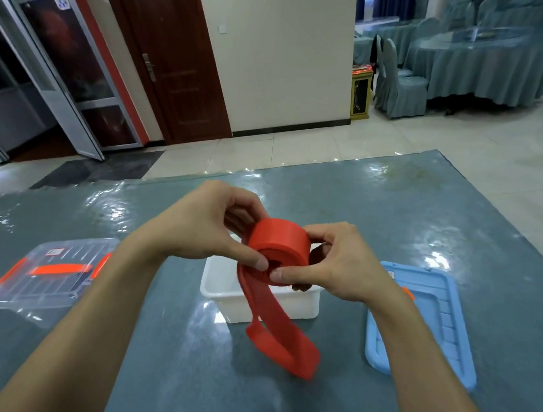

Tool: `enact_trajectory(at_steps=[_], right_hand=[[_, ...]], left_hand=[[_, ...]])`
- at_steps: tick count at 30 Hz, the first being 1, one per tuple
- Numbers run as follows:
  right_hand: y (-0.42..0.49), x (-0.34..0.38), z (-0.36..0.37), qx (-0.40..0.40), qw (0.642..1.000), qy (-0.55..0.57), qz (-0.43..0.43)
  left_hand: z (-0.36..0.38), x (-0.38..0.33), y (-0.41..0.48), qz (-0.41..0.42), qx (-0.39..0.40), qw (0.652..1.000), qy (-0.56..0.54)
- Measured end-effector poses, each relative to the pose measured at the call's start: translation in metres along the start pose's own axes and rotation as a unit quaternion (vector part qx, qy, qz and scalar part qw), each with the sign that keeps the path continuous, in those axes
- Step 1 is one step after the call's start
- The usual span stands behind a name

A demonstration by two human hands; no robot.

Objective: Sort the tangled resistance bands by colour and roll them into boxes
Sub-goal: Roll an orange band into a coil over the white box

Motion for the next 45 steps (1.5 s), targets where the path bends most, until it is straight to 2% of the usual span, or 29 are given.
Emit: enact_trajectory(at_steps=[4,10,14,16,18,22,26,28,30,31,33,35,37,39,43,45], right_hand=[[0.001,0.001,-0.006,-0.043,0.995,-0.079,-0.035],[0.000,0.001,-0.002,-0.052,0.995,-0.055,-0.066],[0.002,0.002,0.003,-0.068,0.976,-0.187,-0.092],[0.003,0.003,0.006,-0.081,0.971,-0.195,-0.111],[0.002,0.001,0.003,-0.091,0.982,-0.132,-0.097],[0.002,0.005,-0.008,-0.092,0.993,0.047,-0.062],[0.008,0.006,-0.012,-0.109,0.983,0.141,-0.042],[0.007,0.000,-0.008,-0.101,0.979,0.171,-0.035],[0.006,-0.006,-0.005,-0.064,0.987,0.147,-0.024],[0.005,-0.008,-0.005,-0.047,0.994,0.092,-0.022],[0.007,-0.014,-0.005,-0.058,0.993,-0.093,-0.032],[0.009,-0.017,0.001,-0.077,0.967,-0.233,-0.069],[0.007,-0.022,0.015,-0.054,0.961,-0.258,-0.080],[0.006,-0.027,0.023,-0.049,0.961,-0.259,-0.081],[0.011,-0.028,0.018,-0.040,0.963,-0.252,-0.088],[0.009,-0.026,0.014,-0.040,0.978,-0.193,-0.074]], left_hand=[[0.001,-0.004,-0.001,0.032,-0.031,0.999,0.012],[0.004,-0.008,0.004,0.042,-0.009,0.996,0.072],[0.002,-0.011,0.006,0.058,-0.015,0.989,0.133],[0.002,-0.011,0.007,0.076,-0.014,0.986,0.150],[0.001,-0.005,0.009,0.075,-0.013,0.990,0.115],[-0.004,0.017,0.006,0.014,0.008,0.999,-0.047],[0.008,0.028,0.006,-0.018,-0.032,0.978,-0.203],[0.013,0.030,0.006,-0.025,-0.054,0.971,-0.231],[0.011,0.028,0.006,-0.011,-0.079,0.983,-0.163],[0.008,0.025,0.006,0.003,-0.075,0.992,-0.104],[0.008,0.015,0.007,0.031,-0.032,0.998,0.034],[0.016,0.002,0.011,0.073,0.023,0.972,0.223],[0.026,-0.006,0.015,0.099,0.053,0.928,0.354],[0.029,-0.005,0.016,0.101,0.056,0.921,0.371],[0.023,0.011,0.014,0.059,0.033,0.964,0.259],[0.019,0.024,0.011,0.024,0.022,0.986,0.165]])
Point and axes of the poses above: each hand's wrist, its own y-axis towards the middle knuckle, its own z-axis out of the palm, x = y × z, the point moved 3 cm from there along y, towards the middle knuckle, and after that the axes turned 11 degrees about -x, right-handed, at the moved point
